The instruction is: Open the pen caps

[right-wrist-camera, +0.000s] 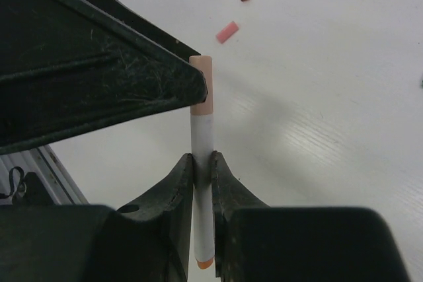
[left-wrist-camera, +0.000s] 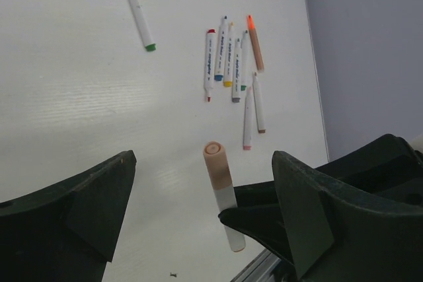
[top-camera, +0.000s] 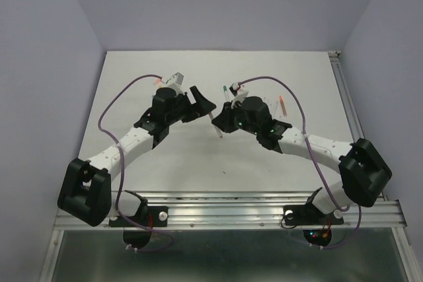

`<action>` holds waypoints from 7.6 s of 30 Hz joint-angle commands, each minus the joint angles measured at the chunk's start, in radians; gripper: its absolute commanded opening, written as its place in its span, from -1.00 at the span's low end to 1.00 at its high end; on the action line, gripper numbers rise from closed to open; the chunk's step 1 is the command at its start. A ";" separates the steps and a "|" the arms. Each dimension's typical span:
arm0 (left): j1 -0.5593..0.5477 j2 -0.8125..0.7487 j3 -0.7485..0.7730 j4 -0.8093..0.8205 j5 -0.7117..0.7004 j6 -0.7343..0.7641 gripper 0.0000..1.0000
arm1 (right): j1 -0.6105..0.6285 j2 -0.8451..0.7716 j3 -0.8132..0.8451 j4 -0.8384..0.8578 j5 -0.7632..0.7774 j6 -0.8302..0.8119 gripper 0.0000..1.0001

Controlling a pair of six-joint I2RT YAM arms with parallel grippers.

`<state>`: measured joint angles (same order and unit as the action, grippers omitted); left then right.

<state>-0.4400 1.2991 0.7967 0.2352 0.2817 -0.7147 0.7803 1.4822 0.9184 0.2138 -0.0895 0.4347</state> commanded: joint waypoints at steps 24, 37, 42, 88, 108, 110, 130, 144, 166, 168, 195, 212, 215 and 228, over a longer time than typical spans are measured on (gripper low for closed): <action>-0.072 -0.009 0.045 0.084 -0.010 -0.051 -1.00 | -0.001 -0.077 -0.039 0.064 -0.104 0.012 -0.92; -0.103 -0.015 0.041 0.105 -0.036 -0.058 -1.00 | 0.000 0.009 0.040 0.029 -0.115 -0.021 -0.02; -0.103 -0.015 0.055 0.099 -0.056 -0.035 -1.00 | 0.000 0.029 0.034 0.049 -0.134 -0.008 -0.75; 0.043 0.350 0.225 -0.310 -0.418 0.193 -0.52 | -0.179 0.147 -0.012 -0.464 0.533 0.280 -0.72; 0.030 0.237 0.216 -0.327 -0.400 0.208 0.53 | -0.182 0.070 0.023 -0.565 0.562 0.300 0.29; 0.027 0.163 0.193 -0.316 -0.397 0.205 0.95 | -0.184 0.013 0.020 -0.539 0.525 0.253 0.81; 0.026 -0.340 -0.085 -0.050 -0.408 0.078 0.98 | -0.184 0.306 0.405 -0.359 0.295 -0.117 1.00; 0.029 -0.305 -0.085 -0.045 -0.403 0.086 0.98 | -0.199 0.796 0.921 -0.557 0.419 -0.133 0.50; 0.026 -0.173 -0.027 -0.047 -0.261 0.090 0.98 | -0.205 0.359 0.229 -0.111 0.096 -0.054 -0.99; 0.024 -0.147 -0.014 -0.047 -0.236 0.081 0.98 | -0.199 0.271 0.122 -0.030 0.012 -0.034 -0.98; -0.170 0.049 0.087 0.041 -0.113 -0.029 0.46 | -0.064 -0.184 -0.293 0.306 -0.150 0.104 -0.94; -0.181 0.058 0.082 0.035 -0.154 -0.035 -1.00 | -0.064 -0.197 -0.312 0.273 -0.249 0.067 -0.59; -0.184 0.048 0.075 0.039 -0.164 -0.038 -1.00 | -0.062 -0.191 -0.305 0.260 -0.254 0.064 0.10; -0.204 0.034 0.070 0.067 -0.131 -0.034 -1.00 | -0.055 -0.065 -0.233 0.324 -0.305 0.070 -0.48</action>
<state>-0.6399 1.3605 0.8497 0.2455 0.1432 -0.7670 0.7151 1.4071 0.6331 0.4572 -0.3759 0.5003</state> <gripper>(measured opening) 0.238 0.391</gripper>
